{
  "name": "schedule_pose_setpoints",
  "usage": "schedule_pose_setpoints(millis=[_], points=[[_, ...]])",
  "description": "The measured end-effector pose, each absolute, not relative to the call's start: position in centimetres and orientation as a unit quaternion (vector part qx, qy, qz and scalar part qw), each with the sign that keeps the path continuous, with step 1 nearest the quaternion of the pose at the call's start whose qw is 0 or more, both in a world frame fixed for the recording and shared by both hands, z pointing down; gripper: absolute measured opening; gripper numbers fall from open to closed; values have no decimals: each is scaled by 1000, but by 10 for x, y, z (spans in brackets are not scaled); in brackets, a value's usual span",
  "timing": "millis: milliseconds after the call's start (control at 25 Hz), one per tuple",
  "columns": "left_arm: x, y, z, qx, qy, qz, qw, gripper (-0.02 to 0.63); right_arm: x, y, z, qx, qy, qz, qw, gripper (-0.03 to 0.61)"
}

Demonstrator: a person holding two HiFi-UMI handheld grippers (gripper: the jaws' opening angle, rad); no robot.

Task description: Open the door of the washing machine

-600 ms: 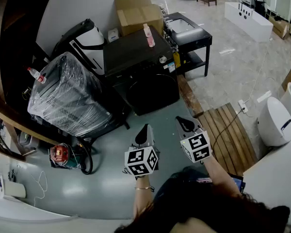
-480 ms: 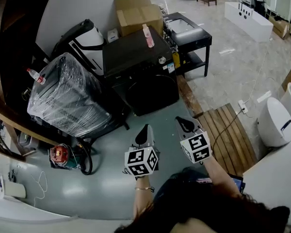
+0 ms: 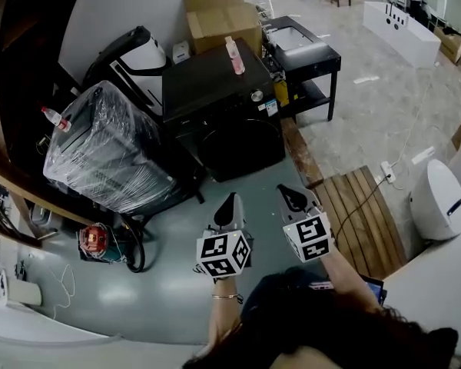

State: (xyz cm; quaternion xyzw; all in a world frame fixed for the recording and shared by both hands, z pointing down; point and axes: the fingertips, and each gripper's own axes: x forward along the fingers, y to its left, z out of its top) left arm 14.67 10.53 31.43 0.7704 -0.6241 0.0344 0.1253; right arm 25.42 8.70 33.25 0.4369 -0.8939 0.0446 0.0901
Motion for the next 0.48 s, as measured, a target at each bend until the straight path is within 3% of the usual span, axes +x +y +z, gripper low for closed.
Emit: schedule_pose_setpoints(millis=[480], points=[[153, 64, 316, 777, -616, 40, 126, 12, 255, 40, 343, 448, -889, 54, 83, -3]])
